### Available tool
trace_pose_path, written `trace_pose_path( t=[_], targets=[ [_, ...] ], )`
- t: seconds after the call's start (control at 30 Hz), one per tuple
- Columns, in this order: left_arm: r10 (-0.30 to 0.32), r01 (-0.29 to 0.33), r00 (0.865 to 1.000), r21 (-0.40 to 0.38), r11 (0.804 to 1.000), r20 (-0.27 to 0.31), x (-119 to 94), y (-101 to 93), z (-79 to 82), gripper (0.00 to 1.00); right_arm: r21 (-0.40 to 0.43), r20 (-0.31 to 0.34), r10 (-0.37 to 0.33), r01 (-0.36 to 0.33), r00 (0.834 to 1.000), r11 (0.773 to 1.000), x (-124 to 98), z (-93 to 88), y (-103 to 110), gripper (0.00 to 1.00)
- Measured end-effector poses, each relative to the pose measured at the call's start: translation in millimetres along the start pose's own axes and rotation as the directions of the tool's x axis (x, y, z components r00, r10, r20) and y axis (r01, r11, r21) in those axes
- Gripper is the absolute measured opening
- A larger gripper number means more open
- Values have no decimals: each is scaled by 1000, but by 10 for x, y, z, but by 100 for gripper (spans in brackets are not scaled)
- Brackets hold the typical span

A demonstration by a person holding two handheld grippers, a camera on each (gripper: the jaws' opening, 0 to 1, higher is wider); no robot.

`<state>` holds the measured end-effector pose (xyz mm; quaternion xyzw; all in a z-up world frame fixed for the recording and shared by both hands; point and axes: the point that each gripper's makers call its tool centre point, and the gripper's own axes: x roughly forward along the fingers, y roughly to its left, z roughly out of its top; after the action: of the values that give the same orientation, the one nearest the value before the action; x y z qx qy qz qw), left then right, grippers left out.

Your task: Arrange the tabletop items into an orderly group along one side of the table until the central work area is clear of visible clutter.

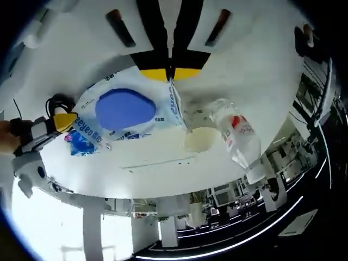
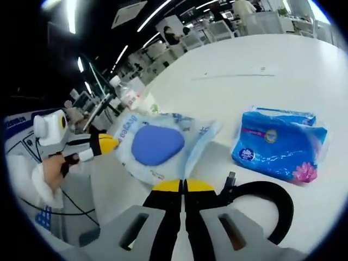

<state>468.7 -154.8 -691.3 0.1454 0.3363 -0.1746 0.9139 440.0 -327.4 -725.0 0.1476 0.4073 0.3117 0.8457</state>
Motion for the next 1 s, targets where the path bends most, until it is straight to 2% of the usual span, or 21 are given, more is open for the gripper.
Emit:
trace_pose_path(
  t=[0.1, 0.3, 0.47, 0.67, 0.83, 1.0],
  targets=[
    [-1, 1, 1000, 23, 1000, 11, 39, -7, 108, 0, 7, 17, -9, 9, 1000, 1000, -14, 63, -45, 0],
    [1, -3, 1000, 84, 996, 20, 170, 28, 287, 0, -48, 44, -31, 33, 999, 998, 3, 286, -121, 0],
    [-3, 2, 1000, 124, 992, 14, 311, 43, 381, 0, -52, 46, -49, 52, 998, 997, 40, 390, -217, 0],
    [-17, 18, 1000, 179, 984, -10, 444, -6, 381, 0, -52, 40, -69, 71, 997, 996, 60, 407, -317, 0],
    [-19, 24, 1000, 196, 980, -25, 516, -16, 352, 0, -51, 25, -81, 82, 996, 995, 105, 395, -376, 0],
    [-3, 19, 998, 244, 969, -67, 601, 16, 278, 0, -78, -3, -92, 92, 996, 993, 196, 396, -385, 0]
  ],
)
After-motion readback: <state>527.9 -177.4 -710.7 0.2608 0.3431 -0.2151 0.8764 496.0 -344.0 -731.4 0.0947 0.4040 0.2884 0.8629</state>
